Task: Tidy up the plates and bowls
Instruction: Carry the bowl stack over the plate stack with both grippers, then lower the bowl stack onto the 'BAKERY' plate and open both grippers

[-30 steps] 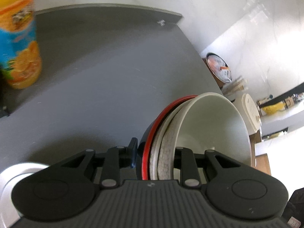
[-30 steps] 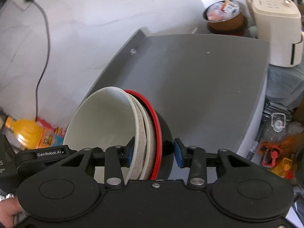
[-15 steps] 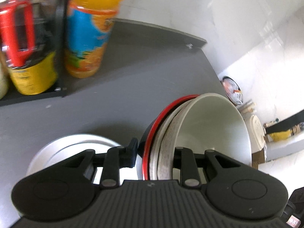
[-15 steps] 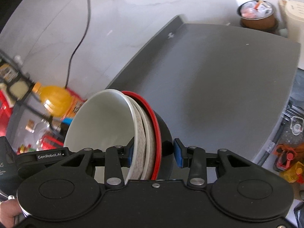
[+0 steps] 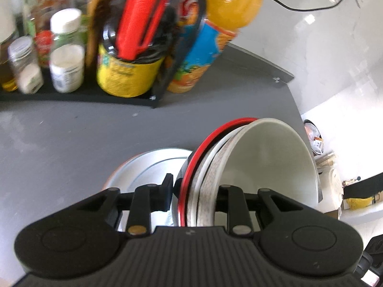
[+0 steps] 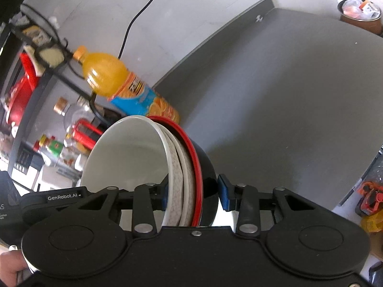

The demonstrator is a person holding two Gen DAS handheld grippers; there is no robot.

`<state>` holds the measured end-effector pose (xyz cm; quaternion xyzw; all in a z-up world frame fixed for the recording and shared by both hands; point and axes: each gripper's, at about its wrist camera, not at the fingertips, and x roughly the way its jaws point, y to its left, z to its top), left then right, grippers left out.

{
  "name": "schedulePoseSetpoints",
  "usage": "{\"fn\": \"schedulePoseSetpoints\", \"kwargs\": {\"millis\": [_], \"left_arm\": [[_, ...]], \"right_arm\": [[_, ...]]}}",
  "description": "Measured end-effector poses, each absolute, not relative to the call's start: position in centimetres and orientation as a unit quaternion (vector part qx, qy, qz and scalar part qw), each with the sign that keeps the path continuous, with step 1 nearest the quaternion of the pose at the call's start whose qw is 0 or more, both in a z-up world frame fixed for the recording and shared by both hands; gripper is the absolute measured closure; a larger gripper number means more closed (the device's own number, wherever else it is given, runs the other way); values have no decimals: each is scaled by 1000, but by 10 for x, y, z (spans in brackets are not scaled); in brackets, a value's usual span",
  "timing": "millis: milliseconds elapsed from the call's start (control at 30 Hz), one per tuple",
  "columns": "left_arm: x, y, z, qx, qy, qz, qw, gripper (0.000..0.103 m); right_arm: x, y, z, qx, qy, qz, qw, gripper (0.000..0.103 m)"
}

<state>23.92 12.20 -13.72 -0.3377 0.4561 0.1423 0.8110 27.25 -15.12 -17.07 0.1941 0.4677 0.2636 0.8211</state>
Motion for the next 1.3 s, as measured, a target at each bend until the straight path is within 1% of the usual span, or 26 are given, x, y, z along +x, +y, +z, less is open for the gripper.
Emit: {"fn": "schedulePoseSetpoints", "kwargs": {"millis": [400, 1000, 1100, 1133, 1200, 1300], "left_arm": [[211, 140, -150, -358, 468, 164, 791, 78], [222, 139, -176, -354, 495, 156, 778, 78], [222, 139, -176, -354, 494, 157, 778, 78], [222, 139, -176, -355, 494, 157, 778, 78], [222, 139, -176, -360, 494, 156, 776, 76], [225, 135, -172, -345, 497, 154, 781, 71]], "right_arm": [[264, -131, -183, 176, 494, 268, 808, 67], [265, -128, -201, 156, 517, 251, 803, 67], [267, -128, -201, 159, 521, 251, 800, 65], [268, -128, -201, 161, 522, 253, 798, 62], [268, -128, -201, 163, 523, 258, 796, 61], [269, -130, -200, 166, 523, 262, 794, 60]]}}
